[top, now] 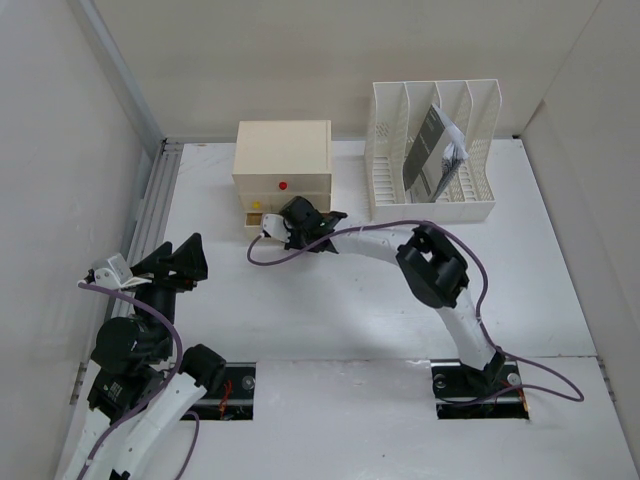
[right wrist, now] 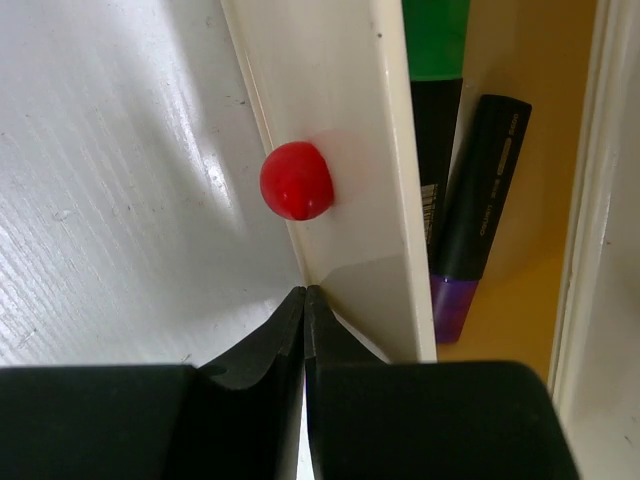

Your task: Organize the desk

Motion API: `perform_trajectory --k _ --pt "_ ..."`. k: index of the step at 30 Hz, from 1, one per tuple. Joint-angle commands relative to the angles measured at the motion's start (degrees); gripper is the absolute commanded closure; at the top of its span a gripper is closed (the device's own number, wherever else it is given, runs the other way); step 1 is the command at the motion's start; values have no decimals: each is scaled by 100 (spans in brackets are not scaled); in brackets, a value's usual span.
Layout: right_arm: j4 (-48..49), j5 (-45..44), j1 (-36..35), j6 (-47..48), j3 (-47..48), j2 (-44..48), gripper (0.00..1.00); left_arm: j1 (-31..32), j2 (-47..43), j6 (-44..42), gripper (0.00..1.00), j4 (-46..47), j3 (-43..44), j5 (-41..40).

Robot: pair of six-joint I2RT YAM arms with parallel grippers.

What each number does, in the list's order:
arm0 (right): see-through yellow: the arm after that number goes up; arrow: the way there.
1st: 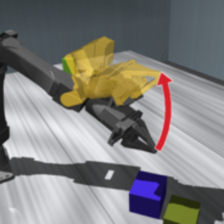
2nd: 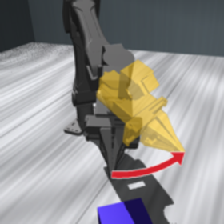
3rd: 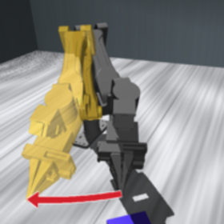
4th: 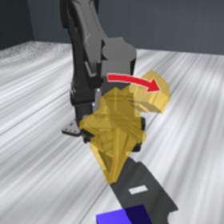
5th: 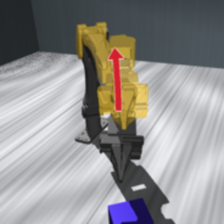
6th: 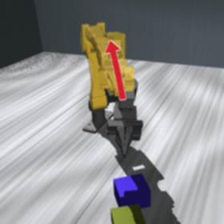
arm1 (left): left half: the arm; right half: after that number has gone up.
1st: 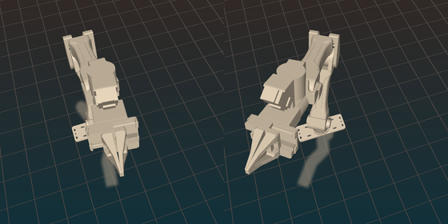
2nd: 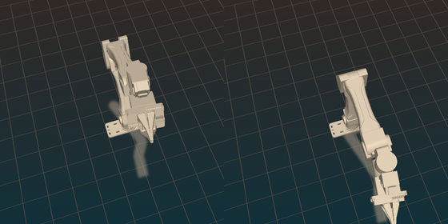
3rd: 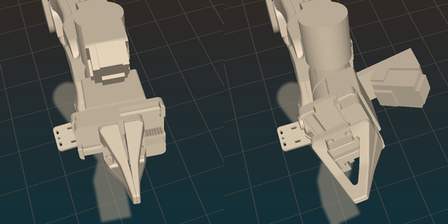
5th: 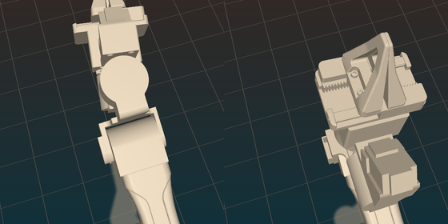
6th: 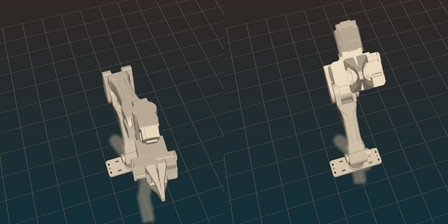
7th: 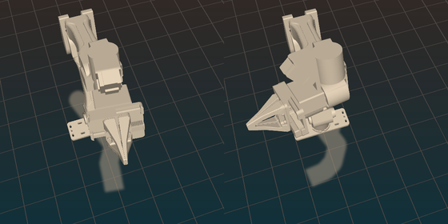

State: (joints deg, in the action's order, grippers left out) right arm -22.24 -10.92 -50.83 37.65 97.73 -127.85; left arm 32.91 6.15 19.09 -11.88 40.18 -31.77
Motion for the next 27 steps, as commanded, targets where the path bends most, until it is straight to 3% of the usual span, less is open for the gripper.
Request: perform_trajectory --k 1,14,27 --pt "1344 -1219 187 94 88 322 92 5 44 -46 30 212 7 4" --pt "1275 353 187 94 62 718 93 5 44 -46 30 212 7 4" --pt "1275 494 187 -223 712 253 93 5 44 -46 30 212 7 4"
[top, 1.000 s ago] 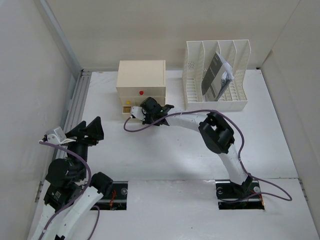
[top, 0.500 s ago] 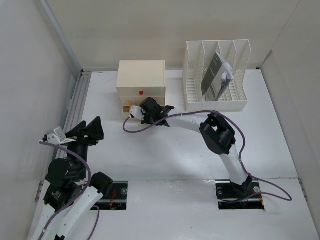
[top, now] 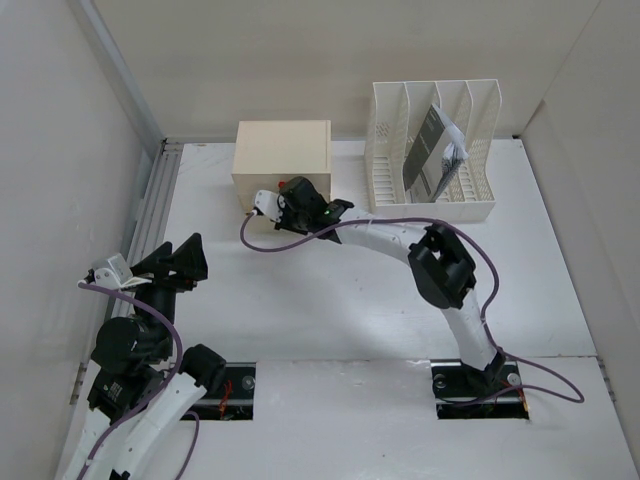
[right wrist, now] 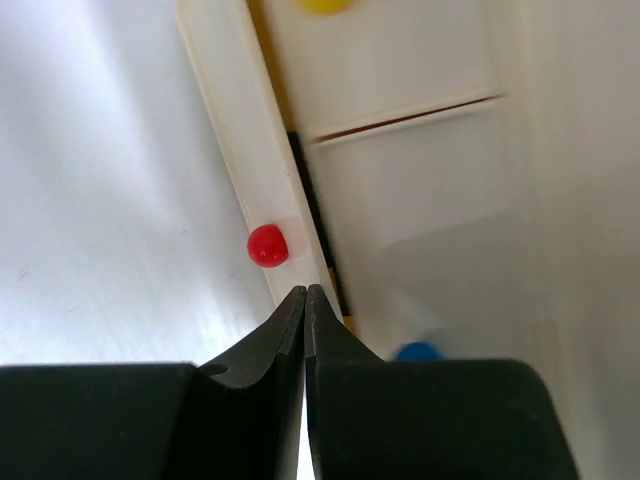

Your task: Organize the desk

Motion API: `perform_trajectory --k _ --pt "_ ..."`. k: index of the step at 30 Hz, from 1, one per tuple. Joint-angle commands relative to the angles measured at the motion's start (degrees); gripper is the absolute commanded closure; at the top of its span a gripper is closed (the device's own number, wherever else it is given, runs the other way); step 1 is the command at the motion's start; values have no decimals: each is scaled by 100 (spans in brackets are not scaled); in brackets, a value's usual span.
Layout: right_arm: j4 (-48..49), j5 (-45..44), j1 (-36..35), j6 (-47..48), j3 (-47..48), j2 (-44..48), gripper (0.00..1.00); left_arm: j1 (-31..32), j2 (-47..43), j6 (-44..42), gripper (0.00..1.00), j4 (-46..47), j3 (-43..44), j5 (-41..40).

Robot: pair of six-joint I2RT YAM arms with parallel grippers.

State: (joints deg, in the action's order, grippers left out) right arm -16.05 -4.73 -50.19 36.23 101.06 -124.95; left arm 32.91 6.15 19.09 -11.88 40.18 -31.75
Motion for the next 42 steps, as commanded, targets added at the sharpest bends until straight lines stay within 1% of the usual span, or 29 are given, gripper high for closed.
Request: perform_trajectory --k 1,10,15,20,22,23,24,25,28,33,42 --pt "656 -124 124 -81 441 -39 93 5 44 -46 30 212 7 2" --pt "603 -476 124 -134 758 -276 93 5 44 -46 30 212 7 2" --pt "340 33 124 -134 635 5 93 5 -8 -46 30 160 7 2" --pt "278 551 124 -186 231 478 93 5 -9 6 30 160 7 2" --pt "95 1060 124 -186 152 594 94 5 -9 7 30 160 7 2" --pt "24 1245 124 5 151 646 94 5 -9 7 30 160 7 2" --pt "-38 1499 124 7 151 647 94 5 -9 7 30 160 7 2" --pt "-108 1597 124 77 151 647 96 5 -9 7 30 160 7 2" --pt "-267 1598 124 77 291 498 97 5 -9 7 30 160 7 2" --pt "-442 1361 124 130 493 191 98 5 -9 7 30 160 7 2" --pt "-442 615 124 25 740 -320 99 5 -9 7 30 160 7 2"
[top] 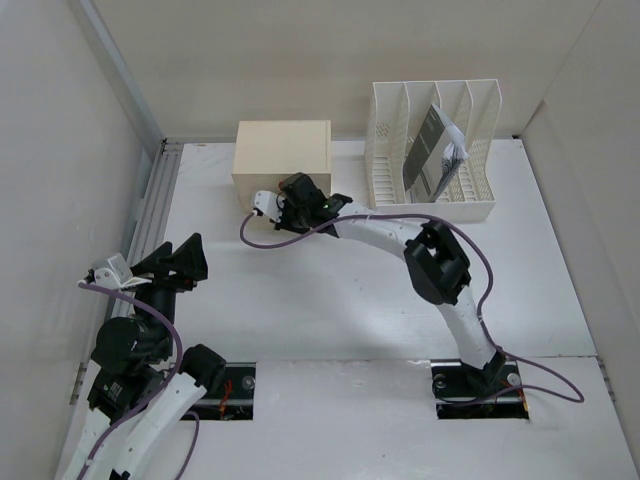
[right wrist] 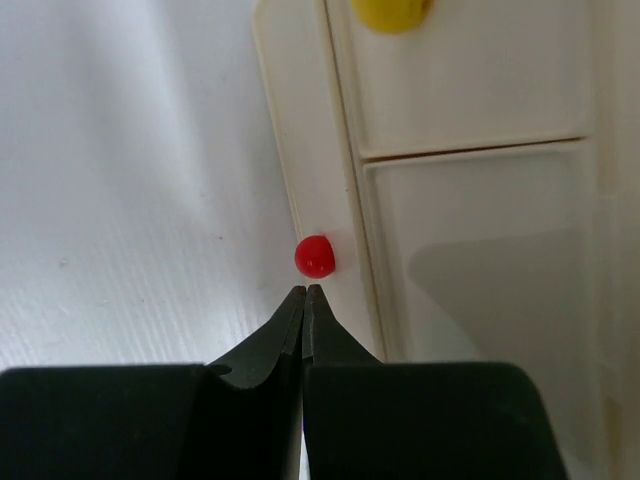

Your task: Organize the desk

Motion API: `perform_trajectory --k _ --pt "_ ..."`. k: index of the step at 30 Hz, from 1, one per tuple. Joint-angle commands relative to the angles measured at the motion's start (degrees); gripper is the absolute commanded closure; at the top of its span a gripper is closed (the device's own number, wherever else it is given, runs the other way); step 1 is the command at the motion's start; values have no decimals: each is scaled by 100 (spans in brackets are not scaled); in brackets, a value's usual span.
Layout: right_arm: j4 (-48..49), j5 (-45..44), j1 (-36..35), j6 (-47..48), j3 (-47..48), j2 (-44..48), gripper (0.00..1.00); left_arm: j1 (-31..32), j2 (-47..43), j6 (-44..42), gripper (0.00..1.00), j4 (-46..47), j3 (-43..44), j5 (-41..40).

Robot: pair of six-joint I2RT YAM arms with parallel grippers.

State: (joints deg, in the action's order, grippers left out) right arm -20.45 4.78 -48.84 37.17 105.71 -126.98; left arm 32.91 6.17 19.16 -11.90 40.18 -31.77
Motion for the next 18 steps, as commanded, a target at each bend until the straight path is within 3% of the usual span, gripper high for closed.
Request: perform_trajectory --k 1,10,16,18 --pt "66 -415 -12 -69 327 -195 99 5 -11 0 30 162 7 4" --pt "1043 -2506 -249 133 -7 -363 99 5 -11 0 30 162 7 4" --pt "1052 -2298 -249 133 -217 -188 99 5 -11 0 30 162 7 4" --pt "746 -1281 -249 273 -287 -21 99 5 -11 0 30 162 7 4"
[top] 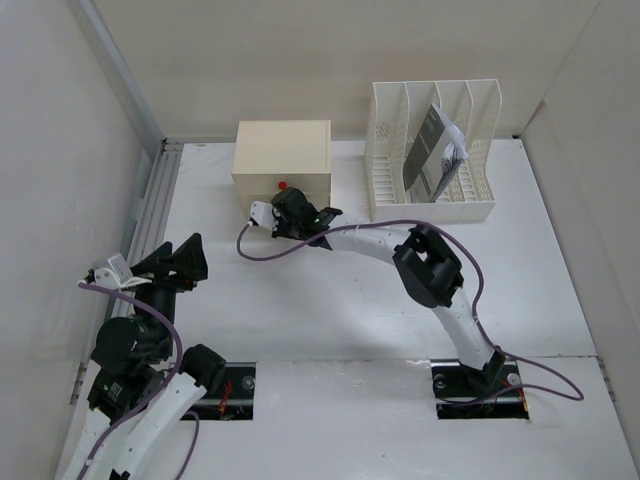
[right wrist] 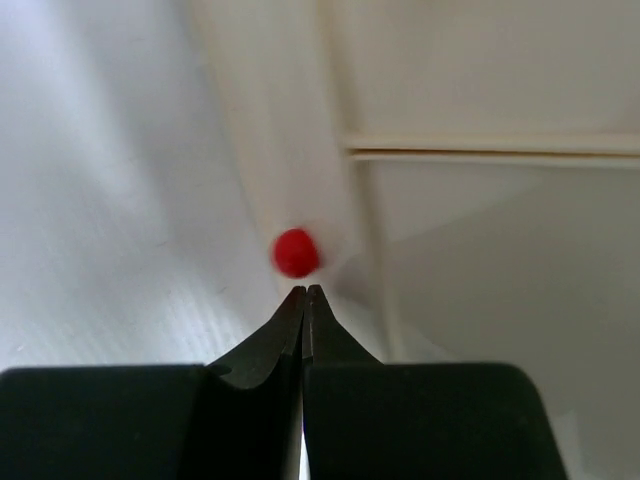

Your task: Organize the desk

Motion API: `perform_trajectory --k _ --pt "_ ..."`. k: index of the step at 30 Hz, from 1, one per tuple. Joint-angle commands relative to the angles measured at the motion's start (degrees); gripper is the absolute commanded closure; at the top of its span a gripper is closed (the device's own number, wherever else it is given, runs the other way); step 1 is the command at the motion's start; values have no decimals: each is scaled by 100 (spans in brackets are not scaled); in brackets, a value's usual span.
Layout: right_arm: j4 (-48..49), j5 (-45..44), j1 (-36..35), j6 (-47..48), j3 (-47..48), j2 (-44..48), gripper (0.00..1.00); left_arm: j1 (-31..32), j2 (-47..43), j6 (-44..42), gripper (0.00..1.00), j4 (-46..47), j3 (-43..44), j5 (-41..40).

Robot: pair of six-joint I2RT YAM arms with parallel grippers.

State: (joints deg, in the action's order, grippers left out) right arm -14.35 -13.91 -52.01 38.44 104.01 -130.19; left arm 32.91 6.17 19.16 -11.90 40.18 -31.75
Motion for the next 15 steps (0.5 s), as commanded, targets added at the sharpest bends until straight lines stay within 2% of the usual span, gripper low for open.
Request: perform_trajectory --k 1,2,3,4,6,8,9,10,11,12,13,15 --pt "-423 1096 68 399 -117 380 99 5 -11 0 30 162 7 2" --pt "-837 1675 68 619 -30 520 98 5 -11 0 30 162 7 2" --pt "-1224 2725 68 804 -30 599 98 5 -11 0 30 162 7 2" --pt "-1907 3188 68 936 49 670 98 5 -11 0 30 162 7 2" --pt "-2578 4137 68 1253 277 881 94 5 -11 0 30 162 7 2" --pt "-3446 4475 15 1306 688 1004 75 5 -11 0 30 162 7 2" --pt "-3730 4598 15 1246 874 1065 57 5 -11 0 30 162 7 -50" --pt "-4020 4599 15 1132 1102 1136 1 5 -11 0 30 162 7 -51" --pt "-4737 4599 15 1035 1409 1136 0 5 50 0 30 162 7 -51" --pt "-5118 4599 15 1034 2134 1084 0 5 51 0 30 162 7 -51" --pt "-5391 4286 15 965 2446 1084 0 5 51 0 30 162 7 -51" --pt "-5247 3767 15 467 2651 1354 0 5 103 0 28 162 7 10"
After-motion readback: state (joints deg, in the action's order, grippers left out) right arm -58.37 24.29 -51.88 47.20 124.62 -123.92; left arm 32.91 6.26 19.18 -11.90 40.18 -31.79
